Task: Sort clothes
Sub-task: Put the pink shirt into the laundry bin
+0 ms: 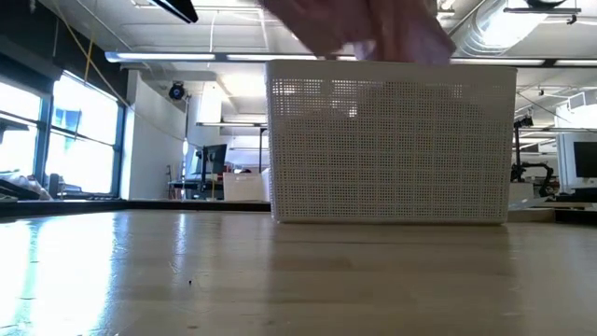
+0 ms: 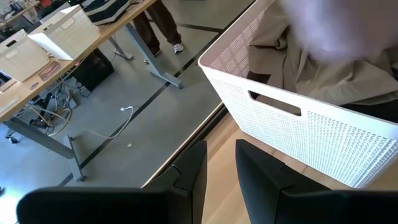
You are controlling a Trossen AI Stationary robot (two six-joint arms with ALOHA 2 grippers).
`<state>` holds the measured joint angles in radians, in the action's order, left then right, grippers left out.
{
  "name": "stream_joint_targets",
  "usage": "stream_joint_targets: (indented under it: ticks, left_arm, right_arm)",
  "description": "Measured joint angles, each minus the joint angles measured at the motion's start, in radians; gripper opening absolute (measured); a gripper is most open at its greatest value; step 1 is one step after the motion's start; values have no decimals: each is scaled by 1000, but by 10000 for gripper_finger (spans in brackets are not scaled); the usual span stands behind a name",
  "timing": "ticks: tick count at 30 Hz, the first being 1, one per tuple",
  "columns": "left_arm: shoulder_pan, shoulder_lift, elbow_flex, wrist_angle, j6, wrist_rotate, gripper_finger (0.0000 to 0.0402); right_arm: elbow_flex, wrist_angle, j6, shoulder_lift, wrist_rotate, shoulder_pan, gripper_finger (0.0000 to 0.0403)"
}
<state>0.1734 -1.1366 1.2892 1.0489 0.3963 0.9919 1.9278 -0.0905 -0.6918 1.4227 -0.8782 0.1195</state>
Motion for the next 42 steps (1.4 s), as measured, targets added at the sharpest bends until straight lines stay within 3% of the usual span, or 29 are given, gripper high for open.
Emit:
stream_joint_targets:
  ticks: [5, 7, 10, 13, 15, 21, 25, 31, 37, 42]
  left_arm:
    - [0, 0, 0, 0, 1, -1, 80]
    - [0, 0, 0, 0, 1, -2, 80]
    - [0, 0, 0, 0, 1, -4, 80]
    - [0, 0, 0, 0, 1, -5, 80]
    - [0, 0, 0, 0, 1, -5, 80]
    - [0, 0, 0, 0, 1, -3, 80]
    - [0, 0, 0, -1, 1, -2, 80]
    - [0, 0, 0, 0, 1, -2, 80]
    - [-1, 0, 0, 0, 1, -6, 80]
    - [0, 0, 0, 0, 1, -33, 81]
  right_arm:
    - [1, -61, -62, 21, -158, -81, 12]
    - [-15, -199, 8, 32, -202, -141, 12]
    - [-89, -437, 218, 34, -183, -243, 12]
    - [-214, -614, 438, 33, -75, -337, 12]
    - [-331, -626, 528, 34, 19, -387, 12]
    - [-684, -334, 609, 56, 338, -474, 26]
    - [-752, -290, 647, 115, 509, -493, 31]
    - [-612, -473, 693, 145, 644, -496, 50]
    - [-277, -755, 703, 142, 651, -454, 116]
    - [-10, -1086, 856, 139, 654, -392, 149]
